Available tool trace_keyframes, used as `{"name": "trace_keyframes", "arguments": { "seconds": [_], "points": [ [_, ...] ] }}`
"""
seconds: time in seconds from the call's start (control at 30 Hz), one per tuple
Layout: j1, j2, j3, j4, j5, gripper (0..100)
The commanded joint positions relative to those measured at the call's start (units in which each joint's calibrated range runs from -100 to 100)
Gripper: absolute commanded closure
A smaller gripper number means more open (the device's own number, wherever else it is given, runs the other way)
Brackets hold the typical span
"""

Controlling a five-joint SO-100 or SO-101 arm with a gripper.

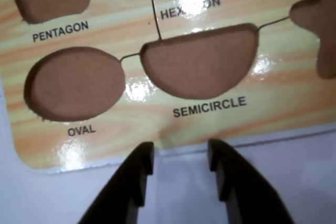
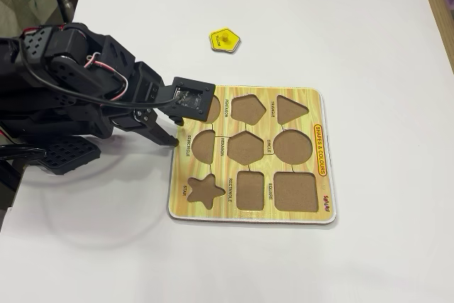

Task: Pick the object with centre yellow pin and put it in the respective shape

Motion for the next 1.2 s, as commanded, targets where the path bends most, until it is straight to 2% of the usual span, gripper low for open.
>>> {"name": "trace_keyframes", "arguments": {
  "seconds": [0.0, 0.5, 0.8, 1.17],
  "points": [
    [0.05, 8.47, -10.25, 0.21, -0.24, 87],
    [-1.52, 46.54, -44.87, 1.16, 0.49, 88],
    [-14.41, 67.29, -64.93, 1.16, 0.55, 88],
    [-28.57, 82.53, -75.90, 0.81, -0.03, 88]
  ]
}}
